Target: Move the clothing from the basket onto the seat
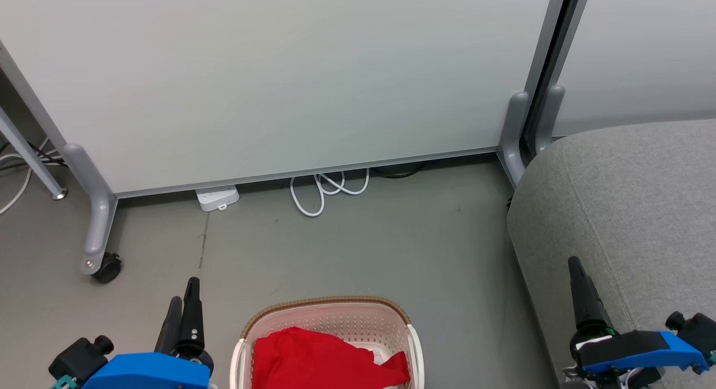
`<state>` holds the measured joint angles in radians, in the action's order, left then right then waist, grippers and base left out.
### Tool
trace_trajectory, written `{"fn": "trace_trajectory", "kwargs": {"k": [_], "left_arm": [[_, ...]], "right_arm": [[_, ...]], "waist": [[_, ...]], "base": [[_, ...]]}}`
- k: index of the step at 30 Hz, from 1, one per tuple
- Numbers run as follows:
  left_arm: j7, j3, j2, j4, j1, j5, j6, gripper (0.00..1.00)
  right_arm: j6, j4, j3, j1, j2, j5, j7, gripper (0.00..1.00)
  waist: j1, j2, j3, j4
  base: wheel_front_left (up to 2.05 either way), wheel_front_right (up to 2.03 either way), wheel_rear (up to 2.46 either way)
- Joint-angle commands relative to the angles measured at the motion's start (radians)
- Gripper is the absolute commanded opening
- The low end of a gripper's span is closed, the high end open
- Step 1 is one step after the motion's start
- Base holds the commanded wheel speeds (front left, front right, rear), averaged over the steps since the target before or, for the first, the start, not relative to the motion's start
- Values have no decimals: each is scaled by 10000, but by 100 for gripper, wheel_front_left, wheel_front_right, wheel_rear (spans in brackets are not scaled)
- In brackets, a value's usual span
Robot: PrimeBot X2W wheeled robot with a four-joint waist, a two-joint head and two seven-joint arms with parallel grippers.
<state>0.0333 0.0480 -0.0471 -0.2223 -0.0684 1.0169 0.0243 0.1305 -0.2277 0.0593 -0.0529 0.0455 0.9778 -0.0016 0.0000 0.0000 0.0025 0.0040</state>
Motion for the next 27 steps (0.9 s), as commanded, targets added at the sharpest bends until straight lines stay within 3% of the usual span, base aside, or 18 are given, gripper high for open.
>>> {"fn": "trace_trajectory", "kwargs": {"k": [1, 15, 27], "left_arm": [[130, 123, -99, 185, -278, -489, -69, 100], [604, 654, -198, 248, -337, -2629, -336, 100], [937, 960, -184, 149, -408, -3753, -385, 100]], "right_arm": [[2, 230, -53, -98, 34, -486, -66, 100], [3, 618, -82, 86, 41, -2671, -180, 100], [2, 835, -106, 175, 47, -4076, -303, 100]], "waist": [[0, 0, -6, 4], [0, 0, -37, 34], [0, 0, -47, 33]], "base": [[0, 0, 0], [0, 0, 0], [0, 0, 0]]}}
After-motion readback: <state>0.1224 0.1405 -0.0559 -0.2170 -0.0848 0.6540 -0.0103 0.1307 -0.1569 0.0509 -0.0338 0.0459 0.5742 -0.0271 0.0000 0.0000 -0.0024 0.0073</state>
